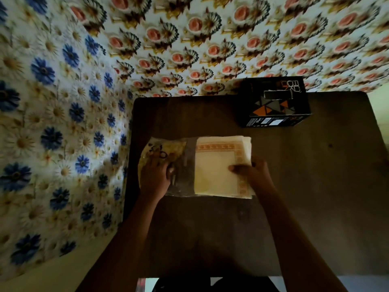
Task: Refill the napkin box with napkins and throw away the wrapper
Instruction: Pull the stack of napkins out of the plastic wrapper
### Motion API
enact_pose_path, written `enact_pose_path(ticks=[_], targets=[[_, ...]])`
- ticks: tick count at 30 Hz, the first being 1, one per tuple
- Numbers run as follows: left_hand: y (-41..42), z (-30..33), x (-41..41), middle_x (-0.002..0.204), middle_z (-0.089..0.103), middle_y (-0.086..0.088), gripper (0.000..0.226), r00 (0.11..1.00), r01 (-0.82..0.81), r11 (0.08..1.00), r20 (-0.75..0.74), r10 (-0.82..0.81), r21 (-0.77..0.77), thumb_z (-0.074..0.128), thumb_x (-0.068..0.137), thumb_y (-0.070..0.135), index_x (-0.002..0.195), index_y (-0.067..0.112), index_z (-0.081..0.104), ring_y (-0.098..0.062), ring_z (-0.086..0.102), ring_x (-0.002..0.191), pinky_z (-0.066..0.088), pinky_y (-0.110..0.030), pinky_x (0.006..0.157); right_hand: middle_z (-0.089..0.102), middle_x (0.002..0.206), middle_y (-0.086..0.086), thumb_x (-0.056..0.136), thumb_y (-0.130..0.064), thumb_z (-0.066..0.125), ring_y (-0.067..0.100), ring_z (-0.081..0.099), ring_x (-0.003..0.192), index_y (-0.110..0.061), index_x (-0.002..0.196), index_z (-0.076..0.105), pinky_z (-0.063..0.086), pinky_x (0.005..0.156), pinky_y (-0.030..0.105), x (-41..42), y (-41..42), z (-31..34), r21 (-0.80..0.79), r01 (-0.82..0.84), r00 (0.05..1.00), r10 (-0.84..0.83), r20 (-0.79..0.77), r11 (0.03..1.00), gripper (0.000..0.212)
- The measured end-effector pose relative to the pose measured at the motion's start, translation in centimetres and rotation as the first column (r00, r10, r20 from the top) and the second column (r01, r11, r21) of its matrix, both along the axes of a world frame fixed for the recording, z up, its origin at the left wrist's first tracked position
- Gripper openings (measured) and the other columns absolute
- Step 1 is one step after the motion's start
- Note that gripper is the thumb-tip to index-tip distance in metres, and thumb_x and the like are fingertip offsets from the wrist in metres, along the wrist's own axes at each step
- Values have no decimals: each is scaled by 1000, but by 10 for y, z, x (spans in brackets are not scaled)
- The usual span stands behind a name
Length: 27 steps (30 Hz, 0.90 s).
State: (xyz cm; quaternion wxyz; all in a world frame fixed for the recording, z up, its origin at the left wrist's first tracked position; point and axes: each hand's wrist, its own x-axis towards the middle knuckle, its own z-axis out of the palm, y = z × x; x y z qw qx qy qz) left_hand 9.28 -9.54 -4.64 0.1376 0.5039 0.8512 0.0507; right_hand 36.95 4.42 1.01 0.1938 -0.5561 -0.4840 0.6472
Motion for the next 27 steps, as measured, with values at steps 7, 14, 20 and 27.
enact_pose_path(ticks=[7, 14, 20, 27], targets=[[11, 20, 35, 150, 48, -7, 55, 961, -60, 987, 275, 17, 148, 71, 86, 16, 139, 21, 56, -28, 40, 143, 40, -49, 116, 78, 103, 6, 79, -4, 78, 20, 77, 89, -12, 115, 68, 64, 68, 37, 39, 0, 2, -33, 59, 997, -60, -42, 998, 37], [20, -6, 49, 166, 17, -2, 99, 992, 10, 992, 123, 6, -130, 71, 76, 63, 154, 37, 17, -34, 19, 153, 32, -60, 117, 80, 93, 1, 80, 9, 71, 18, 78, 82, -15, 107, 70, 61, 59, 30, 91, 6, 0, -81, 70, 995, -76, -67, 994, 36], [18, 5, 40, 166, 18, -10, 80, 992, -104, 986, 58, 113, -133, 68, 89, 42, 156, 25, 26, -36, 19, 152, 29, -63, 117, 80, 87, -1, 82, 7, 70, 16, 78, 76, -10, 108, 70, 60, 55, 28, 114, 4, -13, -162, 95, 994, -103, -41, 982, 30], [9, 0, 82, 166, 22, -5, 82, 998, -13, 987, 57, 23, -160, 63, 89, 52, 156, 27, 24, -32, 24, 151, 34, -58, 115, 79, 99, 7, 82, 6, 72, 25, 77, 88, -12, 110, 70, 62, 61, 33, 104, 3, -31, -193, 44, 998, -53, -45, 980, 33]])
